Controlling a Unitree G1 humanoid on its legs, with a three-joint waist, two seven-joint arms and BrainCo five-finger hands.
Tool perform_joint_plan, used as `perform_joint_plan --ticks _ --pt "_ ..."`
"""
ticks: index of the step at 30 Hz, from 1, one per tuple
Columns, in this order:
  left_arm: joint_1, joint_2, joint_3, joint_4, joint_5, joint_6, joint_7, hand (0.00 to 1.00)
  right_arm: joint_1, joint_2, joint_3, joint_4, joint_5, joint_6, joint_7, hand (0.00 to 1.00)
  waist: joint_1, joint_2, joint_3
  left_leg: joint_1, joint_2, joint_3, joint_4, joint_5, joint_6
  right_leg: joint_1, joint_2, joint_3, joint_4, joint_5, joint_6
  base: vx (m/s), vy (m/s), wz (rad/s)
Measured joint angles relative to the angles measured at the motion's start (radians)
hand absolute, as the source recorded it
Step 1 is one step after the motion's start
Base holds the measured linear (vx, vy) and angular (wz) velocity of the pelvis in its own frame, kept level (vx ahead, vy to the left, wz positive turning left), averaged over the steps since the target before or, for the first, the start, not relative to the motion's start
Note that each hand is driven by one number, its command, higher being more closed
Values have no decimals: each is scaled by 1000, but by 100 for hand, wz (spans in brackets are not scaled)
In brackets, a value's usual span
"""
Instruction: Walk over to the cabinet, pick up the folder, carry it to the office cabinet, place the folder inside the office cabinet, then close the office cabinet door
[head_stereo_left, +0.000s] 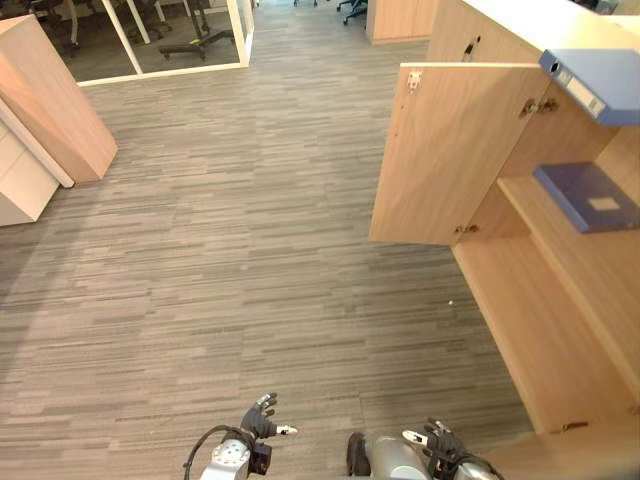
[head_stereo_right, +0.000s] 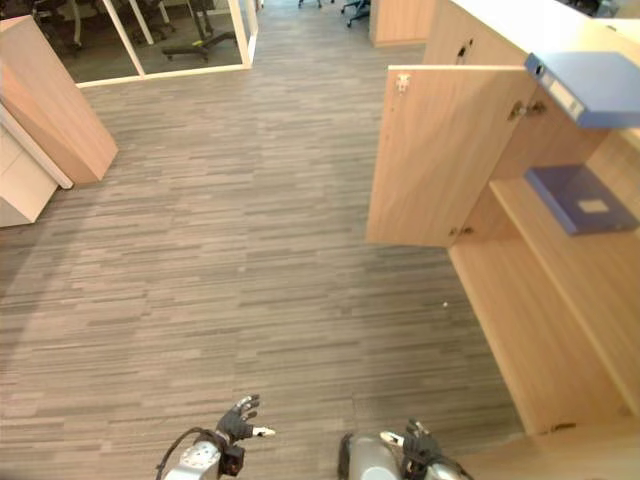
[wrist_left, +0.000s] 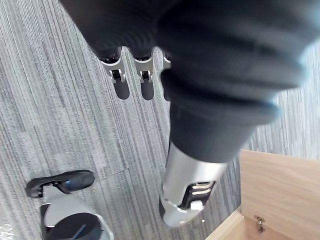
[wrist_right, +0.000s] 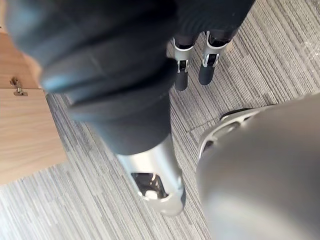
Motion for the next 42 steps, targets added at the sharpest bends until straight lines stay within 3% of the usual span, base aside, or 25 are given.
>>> perform_joint_plan --ticks 1,2,4,6,9,10,11,12,13,14,16,18,21,23,24,26,27,28,30,31,34,36,37,38,42 --pt "12 2 19 0 0 2 0 0 10 -2 1 4 6 0 -3 0 2 -1 1 -58 65 -17 168 20 71 45 24 -4 -38 0 -22 381 -375 -6" --pt "18 2 29 0 0 3 0 0 18 -3 1 6 6 0 -4 0 4 -5 4 -99 104 -20 284 7 106 73 39 -2 -57 2 -36 321 -228 -14" --pt "42 5 46 -2 0 9 3 0 43 -5 0 37 7 2 -7 0 12 -17 6 -183 160 -11 523 -66 131 166 63 11 -110 -5 -65 253 -108 -18" --pt "44 7 53 -27 -3 11 4 0 63 -8 -5 49 8 4 -14 0 16 -19 3 -268 137 -7 545 -127 131 213 69 24 -146 -12 -75 252 -50 -12" --pt "40 13 69 -40 -9 11 12 0 55 1 -39 67 6 13 -15 0 27 -32 11 -380 -4 -16 375 -205 93 247 41 79 -154 -11 -75 214 58 -38" --pt "31 20 68 -41 -9 9 21 0 51 8 -39 64 6 13 -15 0 31 -51 20 -419 -115 -61 247 -216 88 262 6 111 -158 -23 -65 186 193 -55" --pt "25 20 70 -44 -10 7 27 0 47 8 -42 68 6 13 -14 0 35 -57 21 -446 -221 -107 68 -199 62 261 -24 146 -158 -35 -58 181 222 -62" --pt "27 20 70 -44 -10 7 28 0 45 8 -42 68 7 13 -13 0 38 -55 21 -445 -255 -123 -18 -185 44 260 -29 163 -160 -40 -51 158 221 -95" --pt "41 20 71 -42 -11 3 33 0 45 6 -42 62 9 9 -12 0 46 -44 21 -444 -307 -171 -225 -125 31 265 -25 218 -157 -67 -46 201 234 -125" --pt "50 25 86 -34 -18 1 34 0 50 9 -51 62 10 7 -12 0 55 -44 20 -424 -325 -228 -279 -14 27 276 -18 284 -154 -84 -38 226 233 -142" --pt "45 31 106 -29 -29 1 36 0 50 26 -82 61 13 1 -12 0 62 -55 15 -413 -335 -232 -250 28 37 278 -27 363 -162 -97 -21 265 219 -133" --pt "38 37 114 -13 -30 1 36 0 55 47 -117 55 14 1 -12 0 49 -69 17 -430 -335 -210 -174 -12 96 277 -41 409 -151 -98 -2 230 202 -91" --pt "38 35 127 -1 -31 0 34 0 94 58 -120 24 13 1 -11 0 48 -88 -11 -384 -352 -107 -158 -94 109 228 -81 487 -52 -106 23 255 225 -89" --pt "54 33 135 -1 -31 1 34 0 96 60 -139 25 12 2 -7 0 50 -87 -33 -348 -361 -42 -159 -136 114 163 -99 508 95 -106 103 259 223 -95" --pt "68 35 134 -1 -31 2 34 0 97 71 -179 25 13 1 2 0 43 -91 -43 -294 -374 10 -162 -167 113 90 -119 481 283 -78 164 273 209 -72" --pt "68 35 122 -1 -31 2 34 0 97 76 -192 24 12 1 8 0 40 -98 -45 -224 -395 40 -177 -185 117 50 -170 397 410 -20 212 329 159 -52" --pt "68 36 96 -1 -31 3 34 0 103 72 -193 23 11 2 8 0 27 -91 -48 -150 -409 48 -215 -190 118 29 -228 288 519 71 182 394 60 -30" --pt "67 38 83 -1 -31 3 34 0 102 72 -196 22 9 2 8 0 16 -86 -49 -125 -408 49 -233 -190 118 16 -242 255 562 71 172 268 13 -18" --pt "59 43 78 -1 -30 3 34 0 97 71 -197 16 8 1 8 0 11 -81 -45 -64 -399 65 -282 -186 111 -33 -251 193 641 25 122 289 -46 -37" --pt "56 47 77 0 -25 5 33 0 89 69 -194 -6 7 1 8 0 12 -68 -31 6 -371 105 -326 -177 95 -79 -234 118 638 -53 64 373 -89 -73" --pt "55 49 78 4 -3 9 33 0 86 65 -177 -38 7 0 8 0 8 -56 -21 76 -319 181 -358 -168 80 -161 -211 -21 429 -88 47 297 -139 -70" --pt "54 48 79 22 1 9 31 0 90 61 -158 -44 7 0 7 0 5 -62 -20 134 -337 226 -416 -147 40 -173 -216 -91 169 12 43 341 -208 -65" --pt "51 26 82 42 2 12 30 0 78 46 -151 -37 9 -1 7 0 2 -42 -3 172 -334 250 -440 -148 1 -169 -193 -105 129 93 -26 421 -261 -74" --pt "48 12 81 58 6 14 23 0 59 28 -138 -35 3 0 7 0 -2 -11 1 163 -307 279 -437 -146 -3 -171 -146 -103 101 88 -38 402 -260 -76" --pt "20 18 85 50 19 12 22 0 35 17 -138 -1 -14 5 8 0 -3 -1 22 173 -318 302 -485 -132 -20 -142 -56 -74 79 71 -28 130 -108 -52"
